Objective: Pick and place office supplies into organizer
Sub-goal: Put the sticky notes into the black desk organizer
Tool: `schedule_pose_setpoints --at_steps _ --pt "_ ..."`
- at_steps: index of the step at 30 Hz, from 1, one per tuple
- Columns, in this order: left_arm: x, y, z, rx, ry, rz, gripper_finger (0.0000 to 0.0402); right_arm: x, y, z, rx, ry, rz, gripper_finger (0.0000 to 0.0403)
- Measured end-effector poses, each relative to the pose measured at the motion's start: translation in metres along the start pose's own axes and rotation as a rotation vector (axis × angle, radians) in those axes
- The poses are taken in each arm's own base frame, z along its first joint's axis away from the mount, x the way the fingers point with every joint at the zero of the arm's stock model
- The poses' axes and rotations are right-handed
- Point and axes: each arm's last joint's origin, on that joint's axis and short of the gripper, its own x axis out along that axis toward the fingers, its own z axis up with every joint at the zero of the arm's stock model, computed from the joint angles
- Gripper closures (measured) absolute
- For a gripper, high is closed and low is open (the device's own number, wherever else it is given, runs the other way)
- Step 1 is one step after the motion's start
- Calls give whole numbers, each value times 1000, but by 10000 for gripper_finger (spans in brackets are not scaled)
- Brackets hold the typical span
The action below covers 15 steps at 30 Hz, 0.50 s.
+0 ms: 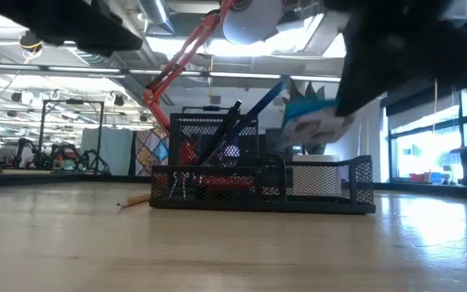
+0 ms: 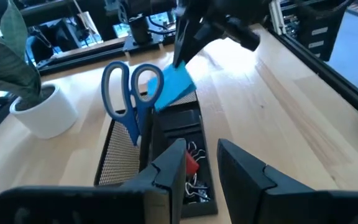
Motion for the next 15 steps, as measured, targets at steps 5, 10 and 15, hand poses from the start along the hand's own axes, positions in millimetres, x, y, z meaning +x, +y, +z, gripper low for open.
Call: schedule_pose_setpoints --at_steps 5,10,15 --pt "0 0 -6 -6 -4 0 315 23 -4 2 5 17 18 392" --pt "0 0 -7 -16 1 0 316 39 -9 3 27 43 24 392" --pt "0 0 -7 -16 4 -2 316 50 -9 2 49 50 56 392"
